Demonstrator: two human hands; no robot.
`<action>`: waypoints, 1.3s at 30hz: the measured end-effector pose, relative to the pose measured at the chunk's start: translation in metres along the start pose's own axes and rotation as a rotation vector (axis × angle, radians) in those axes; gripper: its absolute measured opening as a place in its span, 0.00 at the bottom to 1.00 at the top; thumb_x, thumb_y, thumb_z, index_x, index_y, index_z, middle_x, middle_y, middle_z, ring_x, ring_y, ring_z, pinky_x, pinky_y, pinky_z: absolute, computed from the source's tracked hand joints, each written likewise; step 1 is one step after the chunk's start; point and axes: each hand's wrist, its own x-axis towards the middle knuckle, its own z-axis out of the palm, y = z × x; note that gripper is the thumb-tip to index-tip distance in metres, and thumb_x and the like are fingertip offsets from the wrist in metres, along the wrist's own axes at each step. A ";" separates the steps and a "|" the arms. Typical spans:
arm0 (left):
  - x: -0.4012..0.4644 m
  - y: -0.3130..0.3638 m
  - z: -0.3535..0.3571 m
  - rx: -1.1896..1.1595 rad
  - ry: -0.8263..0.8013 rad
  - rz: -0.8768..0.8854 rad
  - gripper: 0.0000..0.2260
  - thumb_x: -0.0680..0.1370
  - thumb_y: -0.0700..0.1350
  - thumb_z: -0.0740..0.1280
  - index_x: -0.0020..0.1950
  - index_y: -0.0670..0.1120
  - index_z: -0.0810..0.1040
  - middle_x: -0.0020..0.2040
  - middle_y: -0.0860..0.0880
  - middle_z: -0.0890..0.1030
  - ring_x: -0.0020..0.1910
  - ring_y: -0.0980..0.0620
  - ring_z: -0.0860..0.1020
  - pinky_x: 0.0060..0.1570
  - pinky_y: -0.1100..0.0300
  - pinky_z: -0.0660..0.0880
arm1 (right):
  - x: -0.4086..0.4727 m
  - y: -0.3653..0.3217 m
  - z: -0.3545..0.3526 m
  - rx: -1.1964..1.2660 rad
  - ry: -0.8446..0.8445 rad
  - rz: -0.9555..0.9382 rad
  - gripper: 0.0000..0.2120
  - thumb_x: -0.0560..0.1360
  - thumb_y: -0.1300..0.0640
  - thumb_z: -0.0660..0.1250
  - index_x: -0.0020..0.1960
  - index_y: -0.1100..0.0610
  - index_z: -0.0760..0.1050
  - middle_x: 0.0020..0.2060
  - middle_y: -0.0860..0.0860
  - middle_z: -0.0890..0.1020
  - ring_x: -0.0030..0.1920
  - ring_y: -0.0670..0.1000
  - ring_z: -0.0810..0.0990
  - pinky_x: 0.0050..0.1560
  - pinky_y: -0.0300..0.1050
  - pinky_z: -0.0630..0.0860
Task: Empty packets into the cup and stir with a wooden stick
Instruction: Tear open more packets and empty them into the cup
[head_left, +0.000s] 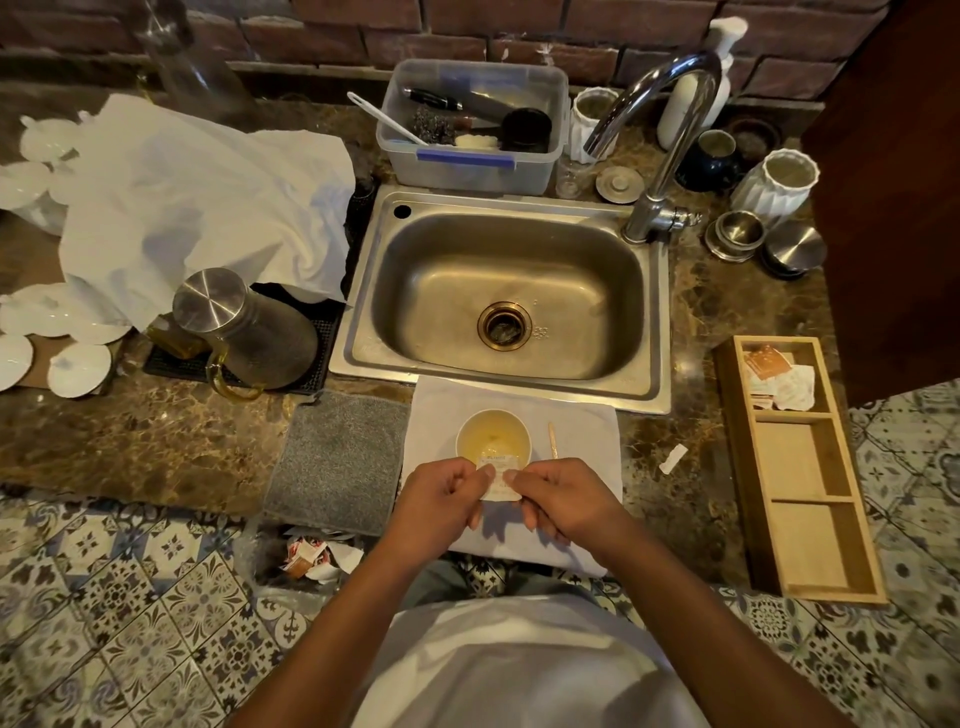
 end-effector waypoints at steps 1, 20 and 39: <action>0.000 0.000 0.000 -0.013 -0.001 -0.002 0.20 0.82 0.49 0.67 0.33 0.39 0.74 0.25 0.46 0.76 0.21 0.53 0.66 0.27 0.60 0.65 | 0.000 0.000 0.000 -0.002 0.000 0.004 0.20 0.81 0.50 0.67 0.32 0.57 0.78 0.22 0.51 0.77 0.21 0.49 0.68 0.25 0.42 0.66; -0.004 0.009 -0.003 -0.159 -0.025 -0.090 0.19 0.82 0.46 0.66 0.32 0.41 0.75 0.24 0.47 0.74 0.21 0.53 0.65 0.25 0.62 0.65 | 0.002 -0.004 0.001 0.014 -0.019 0.025 0.22 0.81 0.50 0.68 0.29 0.54 0.79 0.21 0.51 0.76 0.20 0.49 0.67 0.24 0.41 0.64; -0.008 0.009 -0.004 -0.193 -0.037 -0.164 0.19 0.83 0.47 0.65 0.34 0.39 0.75 0.22 0.48 0.73 0.19 0.54 0.64 0.23 0.64 0.63 | 0.001 -0.001 0.003 0.059 -0.017 0.082 0.21 0.80 0.49 0.68 0.30 0.55 0.80 0.22 0.52 0.76 0.20 0.48 0.67 0.24 0.41 0.62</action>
